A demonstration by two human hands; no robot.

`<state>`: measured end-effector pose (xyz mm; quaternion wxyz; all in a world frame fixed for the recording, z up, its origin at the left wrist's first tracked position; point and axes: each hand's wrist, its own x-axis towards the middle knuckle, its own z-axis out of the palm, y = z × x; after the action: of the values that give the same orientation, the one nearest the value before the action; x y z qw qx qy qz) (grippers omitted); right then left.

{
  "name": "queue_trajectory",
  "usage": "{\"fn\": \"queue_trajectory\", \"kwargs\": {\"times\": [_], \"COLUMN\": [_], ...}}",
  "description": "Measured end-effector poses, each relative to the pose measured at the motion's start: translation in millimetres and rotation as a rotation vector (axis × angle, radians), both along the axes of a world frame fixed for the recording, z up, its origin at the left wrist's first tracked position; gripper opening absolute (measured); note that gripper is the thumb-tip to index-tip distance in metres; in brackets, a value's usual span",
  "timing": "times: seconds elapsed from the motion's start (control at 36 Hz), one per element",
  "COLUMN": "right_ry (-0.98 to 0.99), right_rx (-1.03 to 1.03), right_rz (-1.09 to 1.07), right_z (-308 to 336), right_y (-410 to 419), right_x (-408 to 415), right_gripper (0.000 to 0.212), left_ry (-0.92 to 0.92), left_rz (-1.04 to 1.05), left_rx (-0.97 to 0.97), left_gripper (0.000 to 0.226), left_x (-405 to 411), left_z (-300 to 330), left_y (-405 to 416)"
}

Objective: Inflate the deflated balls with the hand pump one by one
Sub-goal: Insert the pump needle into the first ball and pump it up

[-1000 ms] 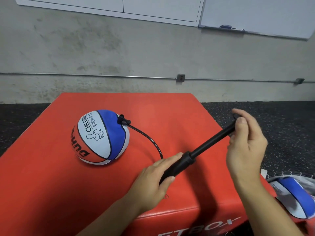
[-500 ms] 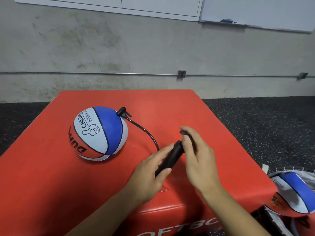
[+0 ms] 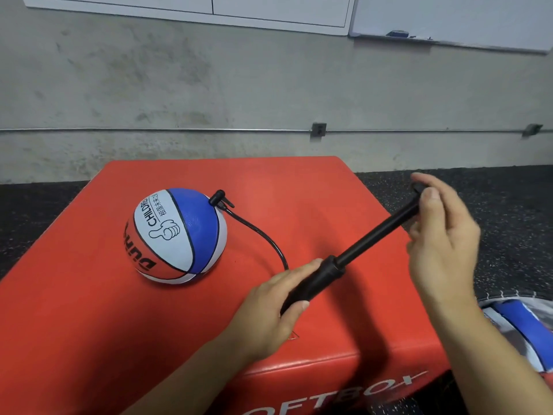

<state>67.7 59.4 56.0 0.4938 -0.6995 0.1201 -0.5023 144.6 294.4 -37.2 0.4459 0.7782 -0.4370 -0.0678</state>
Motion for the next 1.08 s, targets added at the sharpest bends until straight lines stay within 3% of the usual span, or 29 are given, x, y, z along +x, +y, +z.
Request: {"fn": "queue_trajectory", "kwargs": {"times": [0.17, 0.5, 0.72, 0.83, 0.97, 1.08], "right_ry": [-0.028, 0.311, 0.326, 0.256, 0.044, -0.017], "right_rx": [-0.011, -0.220, -0.196, -0.182, 0.055, 0.148], "right_rz": [-0.006, 0.133, 0.169, 0.122, 0.037, 0.024], "right_z": [-3.1, -54.8, -54.5, -40.6, -16.9, -6.6], "right_y": [9.9, 58.9, 62.1, 46.3, 4.1, 0.7], "right_x": [2.4, 19.0, 14.2, 8.7, 3.7, -1.3], "right_gripper": [0.034, 0.033, 0.030, 0.032, 0.034, 0.029], "left_ry": [-0.009, 0.057, 0.075, 0.025, -0.039, -0.051], "left_rz": [0.005, 0.063, 0.044, 0.026, 0.004, 0.013], "left_rx": [-0.007, -0.054, -0.065, -0.023, 0.012, 0.027], "left_gripper": [0.073, 0.075, 0.075, 0.075, 0.072, 0.071], "left_x": [-0.5, 6.4, 7.5, 5.6, 0.8, 0.6], "left_z": [-2.1, -12.5, -10.6, -5.6, -2.1, -1.3], "left_y": [0.8, -2.7, -1.1, -1.3, -3.6, -3.7]}}
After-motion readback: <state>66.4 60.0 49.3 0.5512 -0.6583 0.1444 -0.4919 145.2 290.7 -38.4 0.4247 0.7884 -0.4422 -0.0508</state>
